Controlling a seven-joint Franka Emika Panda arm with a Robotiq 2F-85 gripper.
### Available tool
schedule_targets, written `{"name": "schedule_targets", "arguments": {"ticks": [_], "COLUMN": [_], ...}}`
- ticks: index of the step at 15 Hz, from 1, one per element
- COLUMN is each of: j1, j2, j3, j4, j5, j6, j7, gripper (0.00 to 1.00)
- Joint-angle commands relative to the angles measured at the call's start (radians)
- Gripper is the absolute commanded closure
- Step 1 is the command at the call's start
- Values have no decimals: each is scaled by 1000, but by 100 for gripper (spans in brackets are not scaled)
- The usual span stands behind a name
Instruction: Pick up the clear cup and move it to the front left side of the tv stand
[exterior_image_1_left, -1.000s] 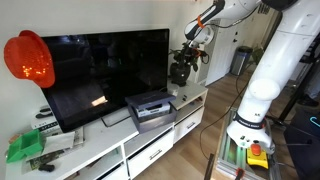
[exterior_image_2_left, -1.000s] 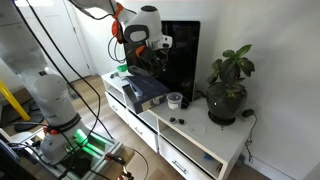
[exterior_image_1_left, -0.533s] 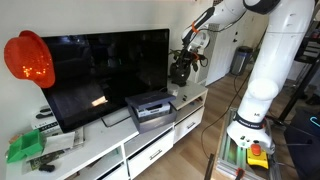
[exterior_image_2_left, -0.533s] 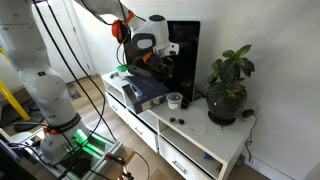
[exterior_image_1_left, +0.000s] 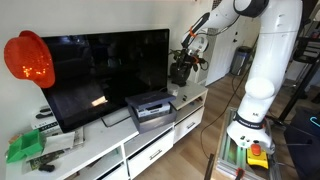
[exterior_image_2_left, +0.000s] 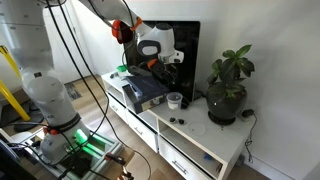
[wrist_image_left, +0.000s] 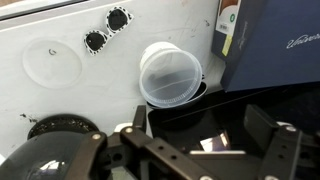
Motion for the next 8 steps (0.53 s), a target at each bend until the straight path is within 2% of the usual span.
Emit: {"name": "schedule_targets", "arguments": {"ticks": [1,8], "j1": [-86,-195], "j2": [107,244], "j3": [66,171], "j4": [94,216], "j5": [66,83], "j6": [-29,-33], "j7": [-42,-66], "gripper": [0,0]}}
